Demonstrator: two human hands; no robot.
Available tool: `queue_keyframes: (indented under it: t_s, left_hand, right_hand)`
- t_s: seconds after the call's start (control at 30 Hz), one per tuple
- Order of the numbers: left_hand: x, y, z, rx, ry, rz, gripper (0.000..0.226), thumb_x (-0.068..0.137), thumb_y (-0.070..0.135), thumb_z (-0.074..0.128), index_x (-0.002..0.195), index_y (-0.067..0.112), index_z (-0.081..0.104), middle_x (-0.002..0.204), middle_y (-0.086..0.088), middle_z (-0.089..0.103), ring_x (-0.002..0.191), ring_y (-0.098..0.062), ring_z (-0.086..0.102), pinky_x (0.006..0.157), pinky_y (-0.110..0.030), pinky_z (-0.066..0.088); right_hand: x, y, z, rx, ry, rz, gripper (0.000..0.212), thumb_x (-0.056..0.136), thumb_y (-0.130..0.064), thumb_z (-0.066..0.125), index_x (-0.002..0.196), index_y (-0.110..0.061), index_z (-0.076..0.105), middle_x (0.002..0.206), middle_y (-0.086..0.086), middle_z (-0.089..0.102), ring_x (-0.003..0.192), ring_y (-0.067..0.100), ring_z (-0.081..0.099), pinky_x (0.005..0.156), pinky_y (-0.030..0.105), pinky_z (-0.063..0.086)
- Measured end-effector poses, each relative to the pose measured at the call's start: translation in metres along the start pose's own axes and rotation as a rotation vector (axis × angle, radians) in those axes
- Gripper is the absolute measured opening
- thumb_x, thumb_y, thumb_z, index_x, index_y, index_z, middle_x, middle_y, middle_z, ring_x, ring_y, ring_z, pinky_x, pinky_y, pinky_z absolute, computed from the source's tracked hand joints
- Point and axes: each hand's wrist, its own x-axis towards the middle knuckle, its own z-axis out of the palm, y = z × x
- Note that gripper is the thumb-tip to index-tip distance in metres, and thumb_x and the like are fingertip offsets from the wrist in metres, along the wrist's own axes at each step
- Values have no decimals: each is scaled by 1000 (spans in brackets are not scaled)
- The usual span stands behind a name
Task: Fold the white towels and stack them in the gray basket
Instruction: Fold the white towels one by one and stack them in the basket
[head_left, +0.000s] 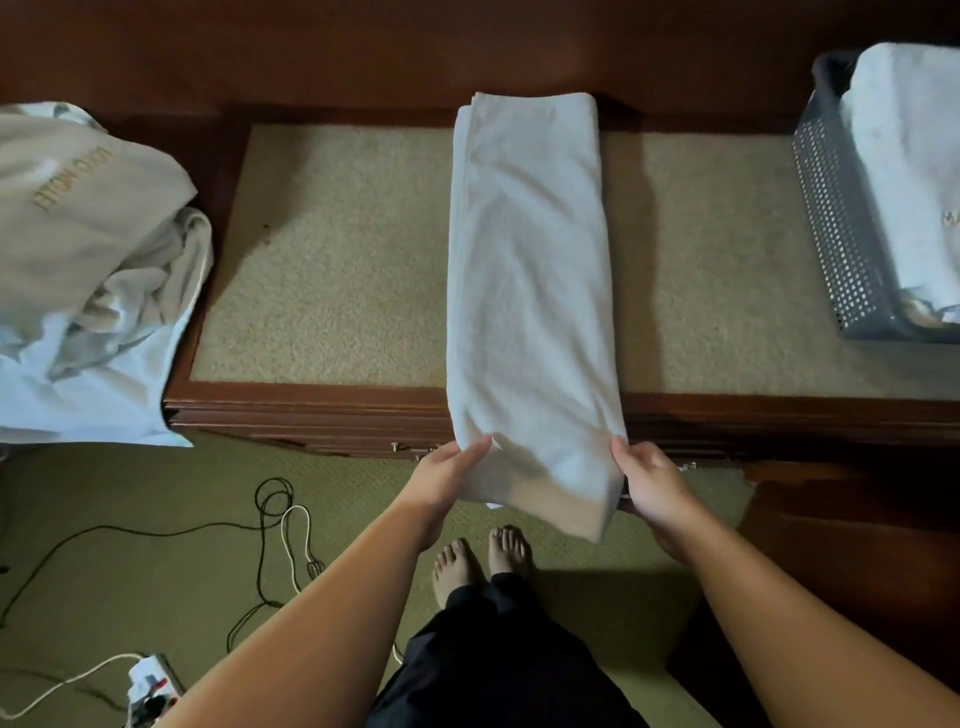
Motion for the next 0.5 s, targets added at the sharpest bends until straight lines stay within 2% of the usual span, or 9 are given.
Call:
queue_keyframes:
  t_s: [0.07, 0.13, 0.23, 0.27, 0.3, 0.33, 0.4, 0.43, 0.5]
  left_hand:
    - [-5, -7, 6, -44, -17, 37, 48, 88, 48, 78, 122, 15, 74, 117, -5, 78, 114, -27, 71, 101, -42, 54]
    - [-12, -12, 10, -121, 18, 52, 54, 83, 51, 82, 122, 15, 72, 116, -8, 77, 111, -32, 72, 97, -49, 58]
    - [-21, -18, 13, -240, 39, 53, 41, 93, 38, 78, 125, 14, 68, 117, -13, 77, 108, -36, 74, 93, -58, 59]
    - [-25, -20, 13, -252, 43, 48, 38, 95, 34, 76, 126, 13, 68, 117, -13, 76, 108, -36, 74, 92, -59, 59]
    - [-30, -21, 12, -238, 44, 48, 37, 96, 33, 75, 126, 13, 67, 117, -13, 77, 107, -35, 74, 91, -58, 60]
    - [-33, -23, 10, -220, 48, 48, 38, 96, 32, 75, 127, 13, 65, 117, -13, 77, 106, -35, 74, 90, -56, 60]
    - [-42, -24, 5, -172, 50, 55, 46, 93, 35, 76, 132, 14, 61, 119, -11, 76, 107, -33, 75, 93, -54, 59]
    - [-47, -23, 1, -144, 44, 57, 50, 92, 36, 78, 133, 14, 60, 119, -10, 76, 107, -32, 75, 96, -54, 58]
    - [-53, -18, -8, -100, 36, 61, 47, 93, 31, 78, 132, 13, 59, 118, -9, 77, 107, -30, 75, 95, -50, 59]
  right_hand:
    - [-5, -1, -1, -20, 24, -35, 28, 107, -40, 50, 99, -16, 62, 104, 3, 69, 90, 11, 64, 76, 31, 51]
    - [-7, 1, -4, -37, -15, -47, 36, 102, -51, 55, 110, -17, 67, 109, -2, 72, 96, 8, 65, 76, 26, 50]
    - [-15, 7, -4, 5, -152, 10, 87, 60, -87, 72, 117, -20, 72, 111, -7, 77, 107, 10, 69, 93, 32, 53]
    - [-16, 10, -3, 48, -169, 30, 99, 48, -90, 76, 118, -22, 71, 112, -8, 77, 110, 12, 70, 97, 36, 53]
    - [-18, 12, -2, 112, -185, 48, 97, 49, -86, 80, 120, -22, 70, 113, -7, 78, 111, 14, 70, 98, 38, 54]
    - [-18, 13, 0, 183, -200, 80, 81, 64, -76, 81, 123, -21, 68, 114, -6, 78, 110, 16, 71, 94, 39, 55]
    - [-25, 11, 2, 312, -192, 130, 35, 97, -42, 67, 124, -20, 65, 111, -3, 78, 104, 17, 74, 81, 36, 60]
    - [-29, 10, 1, 329, -179, 143, 25, 103, -33, 61, 123, -19, 64, 109, -2, 79, 100, 17, 75, 75, 35, 62]
    - [-36, 10, -1, 274, -162, 127, 27, 104, -29, 59, 127, -15, 60, 113, 4, 76, 100, 21, 75, 77, 37, 63]
